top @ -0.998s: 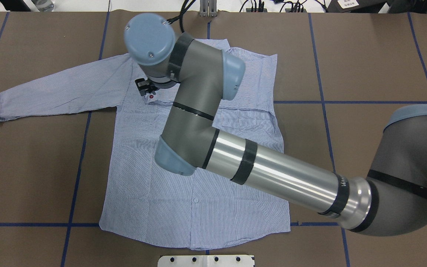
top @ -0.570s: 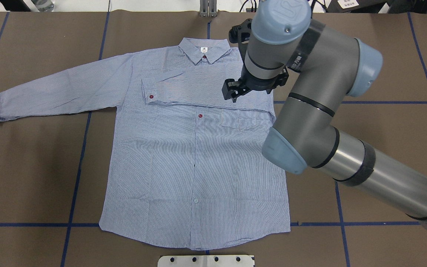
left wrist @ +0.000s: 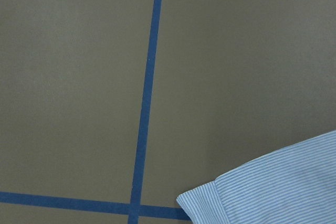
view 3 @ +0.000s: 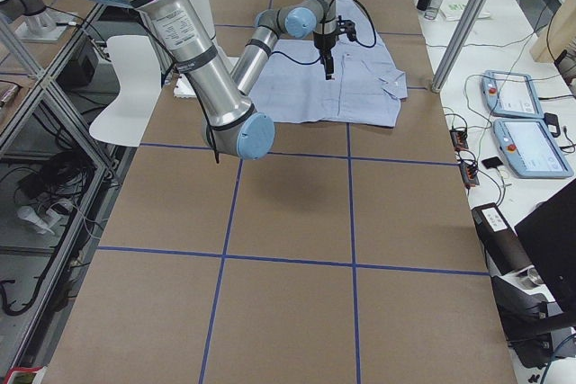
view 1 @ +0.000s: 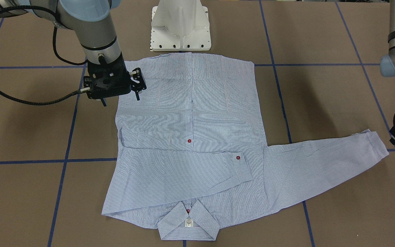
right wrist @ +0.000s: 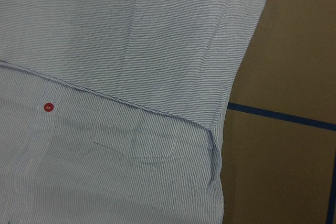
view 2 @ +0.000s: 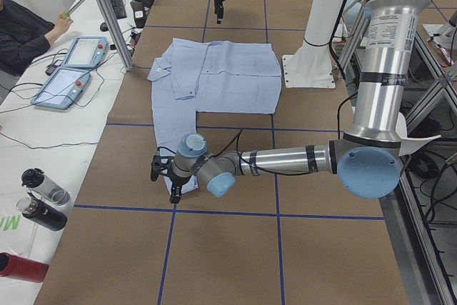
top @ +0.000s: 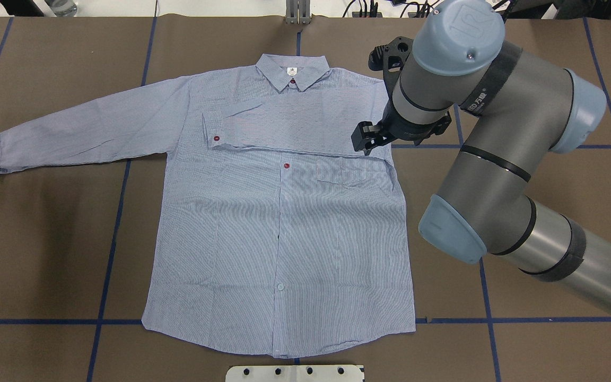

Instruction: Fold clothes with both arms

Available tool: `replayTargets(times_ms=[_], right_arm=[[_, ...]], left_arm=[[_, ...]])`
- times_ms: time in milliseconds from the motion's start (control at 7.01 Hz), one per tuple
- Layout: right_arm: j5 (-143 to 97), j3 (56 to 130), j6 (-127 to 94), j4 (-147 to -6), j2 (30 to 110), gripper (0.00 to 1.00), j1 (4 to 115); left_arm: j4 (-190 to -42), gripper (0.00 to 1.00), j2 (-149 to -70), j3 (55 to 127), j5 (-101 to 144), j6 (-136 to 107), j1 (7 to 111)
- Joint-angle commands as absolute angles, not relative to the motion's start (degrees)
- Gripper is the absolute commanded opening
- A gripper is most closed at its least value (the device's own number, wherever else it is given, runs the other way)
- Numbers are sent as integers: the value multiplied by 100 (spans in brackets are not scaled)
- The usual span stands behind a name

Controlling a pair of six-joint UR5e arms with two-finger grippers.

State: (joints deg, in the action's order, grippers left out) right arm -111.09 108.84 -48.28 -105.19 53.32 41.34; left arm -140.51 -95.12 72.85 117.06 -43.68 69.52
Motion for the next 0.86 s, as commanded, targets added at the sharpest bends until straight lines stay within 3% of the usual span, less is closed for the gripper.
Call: replayTargets(times_ms=[0, 713], right_arm=[[-11127, 10907, -4834, -10512, 5344, 100, 4166], [-11127, 10890, -4834, -10477, 5352, 100, 4175]], left_arm=[[-14395, 85, -9737, 6805, 11541, -4552, 6724], [-14467, 65, -9738, 6689, 11514, -4614, 6601]])
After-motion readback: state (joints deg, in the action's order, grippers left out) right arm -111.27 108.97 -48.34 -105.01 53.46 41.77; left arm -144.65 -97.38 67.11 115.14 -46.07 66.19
